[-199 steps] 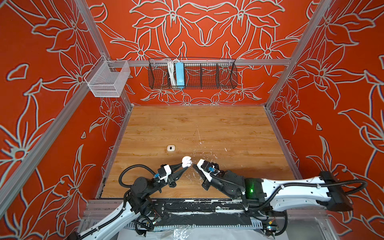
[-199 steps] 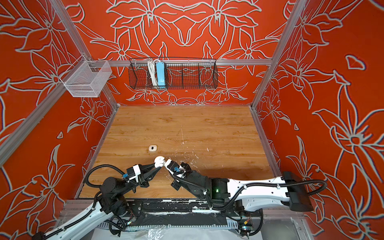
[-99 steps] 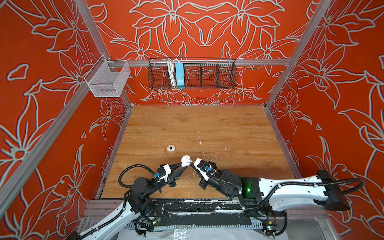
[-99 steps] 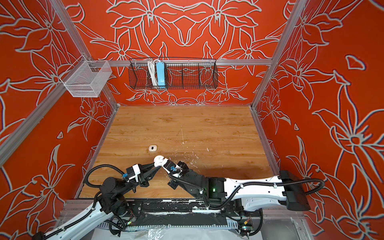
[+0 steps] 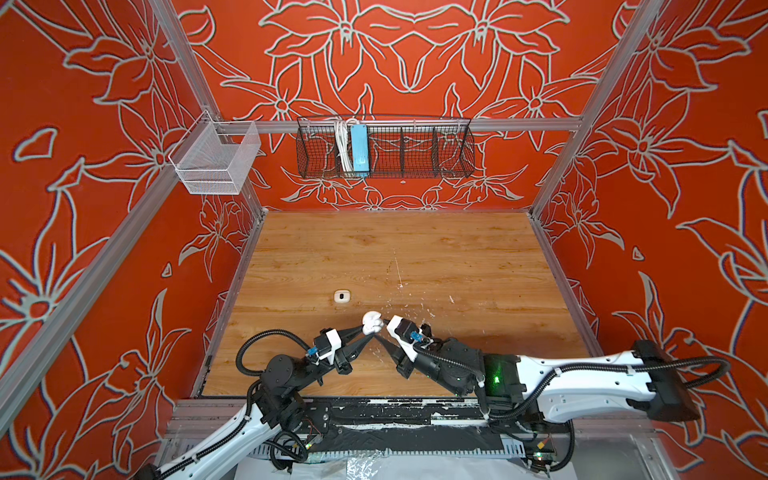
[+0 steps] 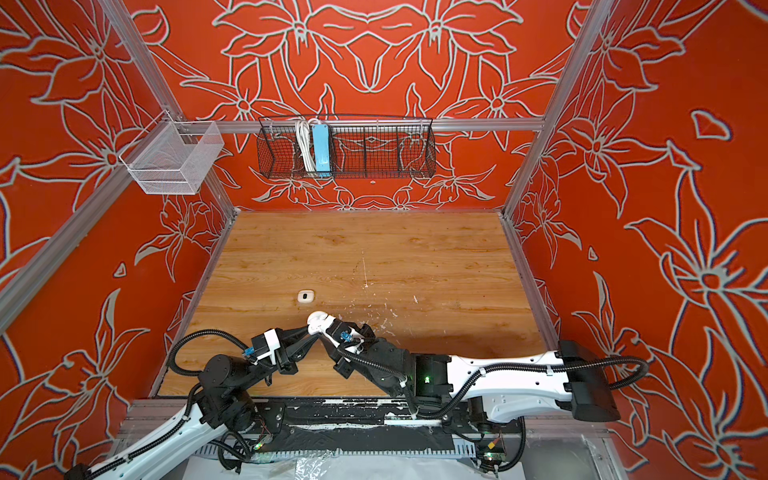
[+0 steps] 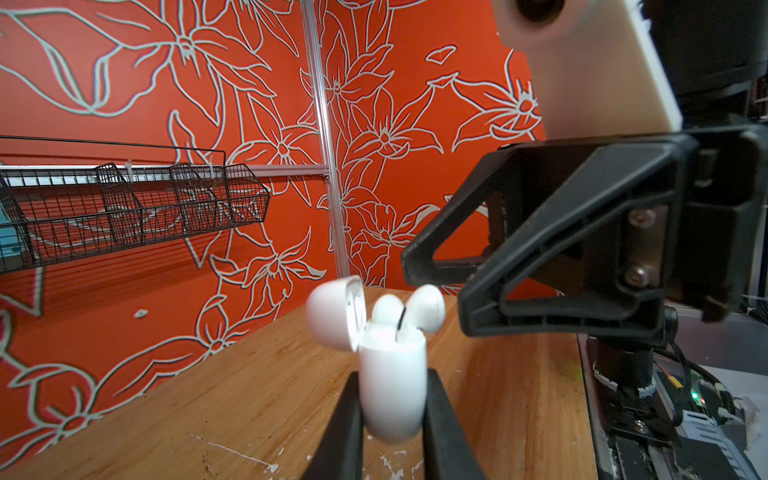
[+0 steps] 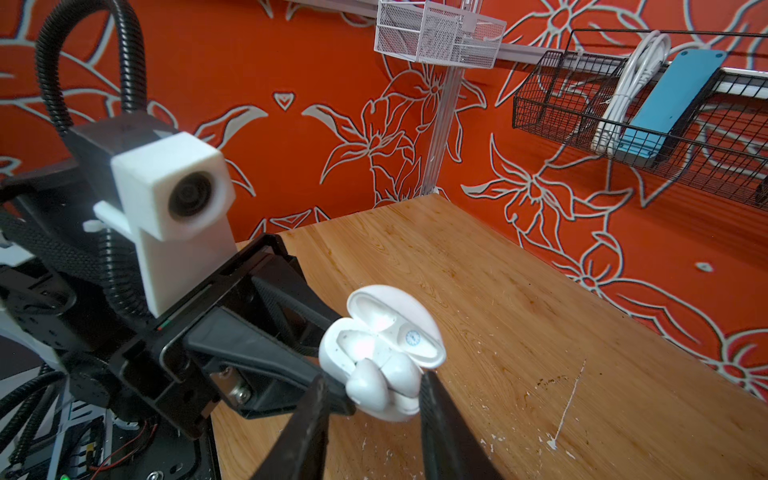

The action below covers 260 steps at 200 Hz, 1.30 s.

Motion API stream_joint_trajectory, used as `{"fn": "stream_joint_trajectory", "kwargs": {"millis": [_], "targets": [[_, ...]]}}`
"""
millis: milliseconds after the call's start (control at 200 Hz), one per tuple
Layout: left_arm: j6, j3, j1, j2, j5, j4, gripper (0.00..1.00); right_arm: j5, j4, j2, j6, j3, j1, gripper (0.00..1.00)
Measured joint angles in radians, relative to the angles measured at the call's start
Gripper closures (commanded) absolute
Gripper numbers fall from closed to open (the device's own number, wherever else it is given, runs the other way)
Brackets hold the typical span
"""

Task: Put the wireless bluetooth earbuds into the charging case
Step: 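Push the earbud deeper into its slot with the right gripper fingertips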

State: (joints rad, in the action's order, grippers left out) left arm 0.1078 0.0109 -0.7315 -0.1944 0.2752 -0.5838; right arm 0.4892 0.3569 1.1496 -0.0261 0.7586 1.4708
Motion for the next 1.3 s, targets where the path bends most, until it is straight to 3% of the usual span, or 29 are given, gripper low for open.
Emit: {"fn": "stream_joint_trajectory", "kwargs": {"millis": [325,495,671,946,1081,1301], "targets": [[0.0,0.0,0.0,0.003,-0.008,0.003,1.0,0.002,0.0,0.047,0.0,0.018,0.0,0.56],[0.0,0.0,0.0,0.004,-0.004,0.008,1.0,-0.005,0.006,0.049,0.0,0.022,0.0,0.82],[0.0,0.0,0.0,0.012,-0.011,0.007,1.0,-0.021,0.006,0.065,0.01,0.046,-0.001,0.87],[0.0,0.0,0.002,0.018,-0.065,0.008,1.0,0.014,-0.001,0.12,0.044,0.1,-0.007,0.85],[0.008,0.004,0.003,0.004,-0.075,0.012,1.0,0.039,-0.025,0.138,0.092,0.124,-0.006,0.76],[0.024,0.008,0.004,-0.011,-0.082,0.029,1.0,0.069,-0.035,0.161,0.149,0.134,-0.005,0.75]]}}
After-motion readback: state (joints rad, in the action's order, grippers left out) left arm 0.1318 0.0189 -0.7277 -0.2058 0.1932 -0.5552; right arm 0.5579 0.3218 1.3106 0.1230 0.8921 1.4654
